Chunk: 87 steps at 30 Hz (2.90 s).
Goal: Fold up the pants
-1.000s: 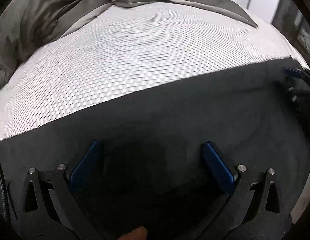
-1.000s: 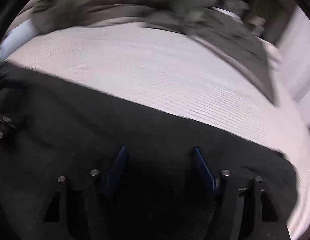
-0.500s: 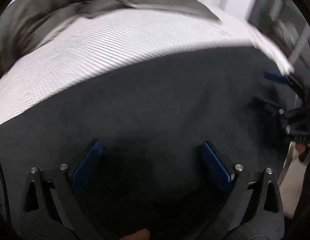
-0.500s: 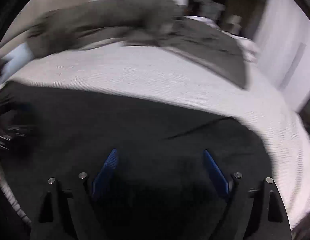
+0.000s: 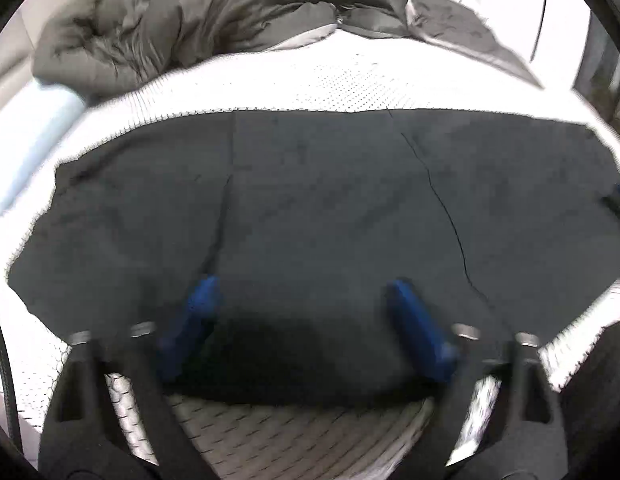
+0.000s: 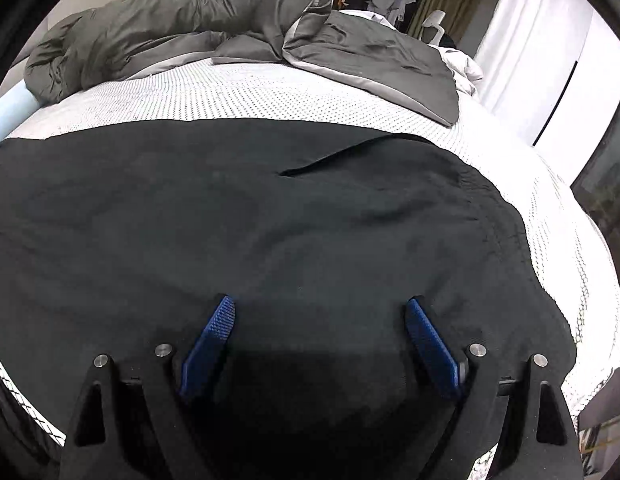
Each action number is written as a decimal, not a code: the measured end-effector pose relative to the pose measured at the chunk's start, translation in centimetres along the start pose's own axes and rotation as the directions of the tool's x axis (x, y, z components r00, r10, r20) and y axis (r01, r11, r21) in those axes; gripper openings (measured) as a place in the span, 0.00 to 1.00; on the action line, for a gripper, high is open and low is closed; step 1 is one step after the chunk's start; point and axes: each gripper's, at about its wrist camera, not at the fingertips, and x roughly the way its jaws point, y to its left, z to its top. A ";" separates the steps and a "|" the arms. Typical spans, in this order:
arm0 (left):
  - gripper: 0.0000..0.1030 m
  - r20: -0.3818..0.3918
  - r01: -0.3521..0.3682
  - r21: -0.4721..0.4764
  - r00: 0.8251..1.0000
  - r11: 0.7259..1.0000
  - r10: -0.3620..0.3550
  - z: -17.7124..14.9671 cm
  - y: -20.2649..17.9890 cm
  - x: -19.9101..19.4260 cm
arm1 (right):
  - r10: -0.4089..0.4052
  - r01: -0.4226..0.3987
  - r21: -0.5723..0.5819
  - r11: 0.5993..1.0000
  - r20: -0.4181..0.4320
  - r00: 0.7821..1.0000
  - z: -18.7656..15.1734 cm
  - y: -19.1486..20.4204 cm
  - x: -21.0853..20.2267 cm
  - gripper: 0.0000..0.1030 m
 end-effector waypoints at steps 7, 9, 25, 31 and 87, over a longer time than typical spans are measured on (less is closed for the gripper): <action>0.67 0.080 0.014 0.035 0.997 0.999 -0.017 0.1 3.2 -4.3 | -0.016 0.016 0.012 1.000 0.000 1.000 2.0 -0.5 2.1 0.86; 0.67 0.088 -0.029 0.007 0.996 1.000 0.029 0.8 5.9 -4.2 | -0.006 0.006 0.014 1.000 0.001 1.000 2.0 -1.0 2.1 0.86; 0.02 0.032 -0.155 -0.214 0.986 0.964 0.165 -1.1 18.3 -2.4 | 0.014 -0.014 0.008 1.000 0.022 1.000 2.1 -1.8 2.6 0.86; 0.11 0.003 -0.069 -0.119 0.998 0.990 0.070 3.7 14.0 1.5 | 0.035 -0.035 -0.002 0.999 0.043 0.998 1.9 -1.1 1.3 0.87; 0.64 0.075 0.142 0.014 0.987 0.990 -0.142 4.1 -5.6 -1.6 | 0.178 -0.182 0.051 0.982 0.071 0.981 0.8 2.0 -2.1 0.90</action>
